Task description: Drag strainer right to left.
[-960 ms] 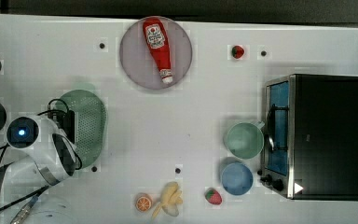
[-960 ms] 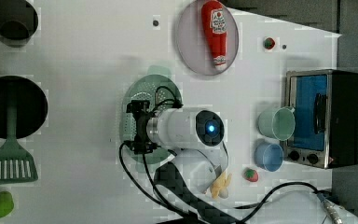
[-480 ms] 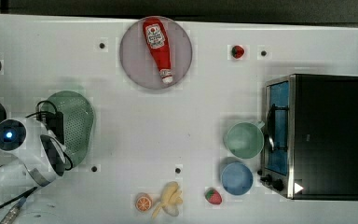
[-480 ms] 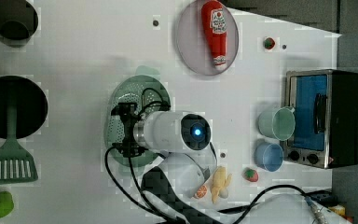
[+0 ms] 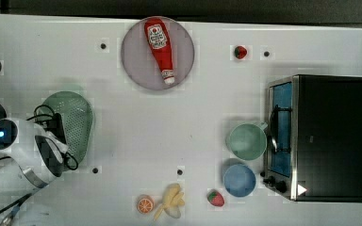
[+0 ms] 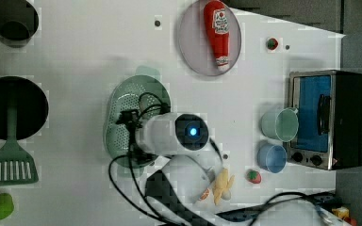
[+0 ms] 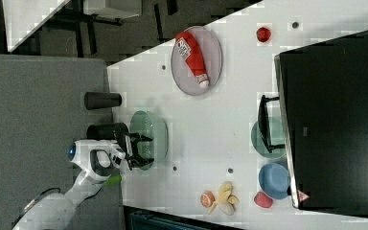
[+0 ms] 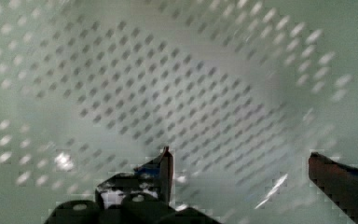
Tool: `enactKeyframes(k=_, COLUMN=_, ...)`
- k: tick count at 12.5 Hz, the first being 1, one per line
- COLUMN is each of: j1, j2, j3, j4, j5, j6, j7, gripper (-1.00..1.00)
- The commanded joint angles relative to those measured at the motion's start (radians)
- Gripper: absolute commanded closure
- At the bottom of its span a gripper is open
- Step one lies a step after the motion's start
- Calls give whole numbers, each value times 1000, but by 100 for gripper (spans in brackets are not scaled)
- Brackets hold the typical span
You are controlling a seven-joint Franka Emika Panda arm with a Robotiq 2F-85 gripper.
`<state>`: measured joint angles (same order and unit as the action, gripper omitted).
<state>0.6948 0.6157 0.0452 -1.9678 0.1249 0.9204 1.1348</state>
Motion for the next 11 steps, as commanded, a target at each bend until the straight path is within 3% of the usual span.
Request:
enactKeyframes(k=1, j1=-36, j2=-259, j3=-150, j4=23, j5=2, j6=-134, j7=-297, gripper=-100)
enactKeyframes(k=7, j1=-83, j2=-637, j3=-496, j4=33, j5=-30, j6=-531, j7=-836, gripper=-100)
enactKeyframes(k=11, j1=-102, j2=-785, j3=-677, j4=55, j5=-241, j6=-698, j7=-996, gripper=-100)
